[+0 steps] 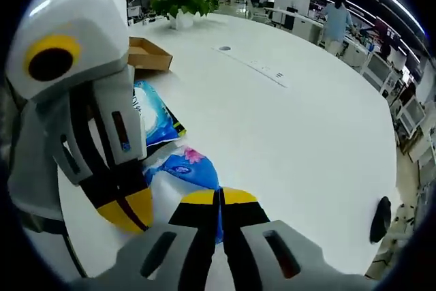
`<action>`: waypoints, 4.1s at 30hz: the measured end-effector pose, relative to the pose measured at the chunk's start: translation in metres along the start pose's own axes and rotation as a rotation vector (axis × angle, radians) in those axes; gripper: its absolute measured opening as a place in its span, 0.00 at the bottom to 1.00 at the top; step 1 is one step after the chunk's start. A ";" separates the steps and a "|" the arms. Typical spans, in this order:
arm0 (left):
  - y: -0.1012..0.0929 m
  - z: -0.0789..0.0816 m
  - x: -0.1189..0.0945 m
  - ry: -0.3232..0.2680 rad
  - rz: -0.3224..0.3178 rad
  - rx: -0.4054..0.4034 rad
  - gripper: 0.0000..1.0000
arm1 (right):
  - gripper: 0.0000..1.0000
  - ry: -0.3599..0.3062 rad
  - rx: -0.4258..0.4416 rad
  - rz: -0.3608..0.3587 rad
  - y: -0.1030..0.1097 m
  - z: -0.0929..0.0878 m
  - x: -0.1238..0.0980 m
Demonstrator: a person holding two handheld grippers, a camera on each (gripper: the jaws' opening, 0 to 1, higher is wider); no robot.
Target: Operate the shoe box by opening the lid, removing the specified soft item, and placing it in the target area until the item is outside and the box remains undamaged.
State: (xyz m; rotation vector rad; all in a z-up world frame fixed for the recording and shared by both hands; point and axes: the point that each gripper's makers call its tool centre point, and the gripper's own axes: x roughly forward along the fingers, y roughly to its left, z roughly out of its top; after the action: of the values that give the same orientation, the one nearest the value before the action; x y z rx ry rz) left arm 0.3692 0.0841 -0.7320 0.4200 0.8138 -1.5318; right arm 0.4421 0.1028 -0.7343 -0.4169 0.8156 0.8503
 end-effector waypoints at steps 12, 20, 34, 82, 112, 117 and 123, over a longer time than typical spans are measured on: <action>0.002 0.004 -0.012 -0.009 0.058 0.062 0.17 | 0.17 -0.004 -0.014 -0.045 -0.007 0.000 -0.009; 0.004 0.003 -0.034 -0.037 0.122 0.043 0.27 | 0.27 -0.044 0.045 -0.079 -0.006 0.006 -0.019; -0.006 -0.019 -0.080 -0.094 0.196 -0.018 0.41 | 0.41 -0.075 0.125 -0.109 0.025 0.012 -0.041; -0.050 -0.126 -0.250 -0.275 0.458 -0.165 0.97 | 0.86 -0.175 0.199 -0.199 0.148 0.050 -0.081; -0.065 -0.208 -0.349 -0.357 0.641 -0.216 1.00 | 0.89 -0.180 0.130 -0.150 0.198 0.073 -0.065; -0.069 -0.221 -0.365 -0.381 0.679 -0.230 1.00 | 0.88 -0.171 0.088 -0.132 0.205 0.080 -0.058; -0.074 -0.238 -0.383 -0.406 0.733 -0.256 1.00 | 0.85 -0.155 0.023 -0.095 0.216 0.090 -0.050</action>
State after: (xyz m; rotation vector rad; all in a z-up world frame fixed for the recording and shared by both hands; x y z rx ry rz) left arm 0.3052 0.5201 -0.6115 0.1712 0.4474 -0.7750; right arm 0.2923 0.2653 -0.6417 -0.3618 0.6564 0.7737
